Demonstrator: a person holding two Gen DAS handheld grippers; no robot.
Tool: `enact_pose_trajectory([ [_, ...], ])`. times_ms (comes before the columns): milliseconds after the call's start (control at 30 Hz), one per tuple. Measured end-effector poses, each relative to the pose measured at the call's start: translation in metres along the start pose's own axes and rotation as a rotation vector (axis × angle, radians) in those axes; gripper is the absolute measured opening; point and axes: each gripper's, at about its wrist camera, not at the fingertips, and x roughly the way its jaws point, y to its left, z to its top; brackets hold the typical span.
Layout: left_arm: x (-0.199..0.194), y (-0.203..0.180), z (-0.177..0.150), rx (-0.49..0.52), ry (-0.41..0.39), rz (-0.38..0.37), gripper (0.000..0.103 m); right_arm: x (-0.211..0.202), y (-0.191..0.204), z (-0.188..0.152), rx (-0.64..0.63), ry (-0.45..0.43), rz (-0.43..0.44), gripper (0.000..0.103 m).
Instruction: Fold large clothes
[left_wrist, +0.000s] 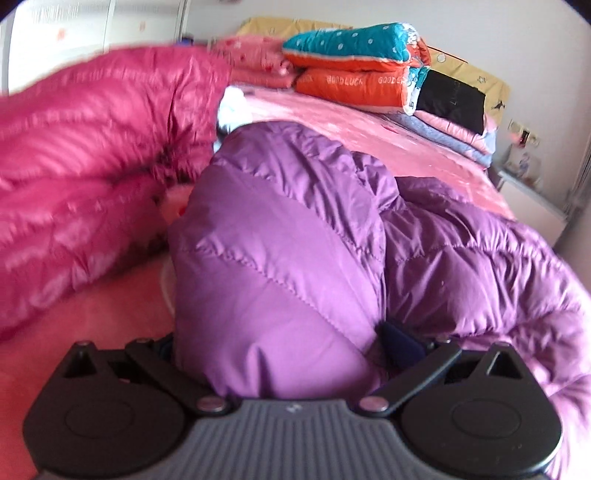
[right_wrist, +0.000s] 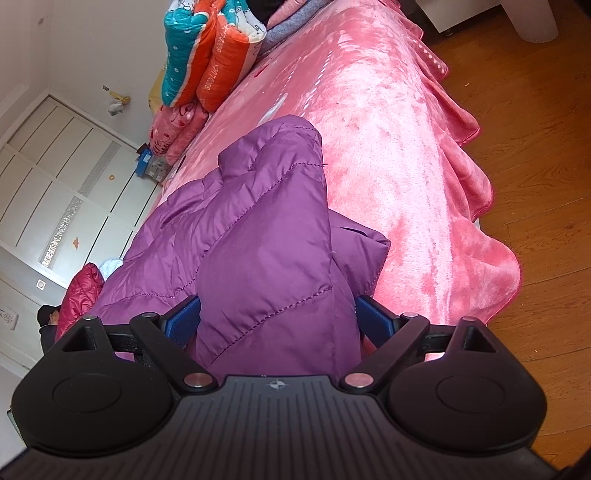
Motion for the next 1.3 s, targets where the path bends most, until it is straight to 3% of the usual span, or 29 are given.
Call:
enact_pose_trajectory([
  [133, -0.008, -0.014, -0.006, 0.078, -0.057, 0.073, 0.103, 0.0, 0.002, -0.003, 0.0, -0.016, -0.014, 0.103],
  [233, -0.011, -0.011, -0.002, 0.079, -0.055, 0.074, 0.103, 0.0, 0.003, -0.004, 0.001, -0.025, -0.025, 0.103],
  [333, -0.008, 0.004, 0.008, -0.002, 0.008, 0.012, 0.103, 0.001, 0.004, -0.004, 0.001, -0.031, -0.033, 0.103],
  [500, 0.005, 0.057, 0.021, -0.279, 0.158, -0.15, 0.103, 0.002, 0.005, -0.004, 0.004, -0.028, -0.034, 0.103],
  [667, 0.022, 0.087, 0.025, -0.378, 0.259, -0.273, 0.103, 0.003, 0.003, -0.001, 0.004, -0.013, -0.027, 0.103],
  [1133, 0.043, 0.083, 0.02, -0.512, 0.279, -0.462, 0.103, 0.0, -0.003, 0.006, 0.064, 0.021, 0.054, 0.103],
  [1300, 0.044, 0.074, 0.014, -0.469, 0.244, -0.416, 0.103, 0.003, 0.003, 0.006, 0.022, 0.035, 0.058, 0.103],
])
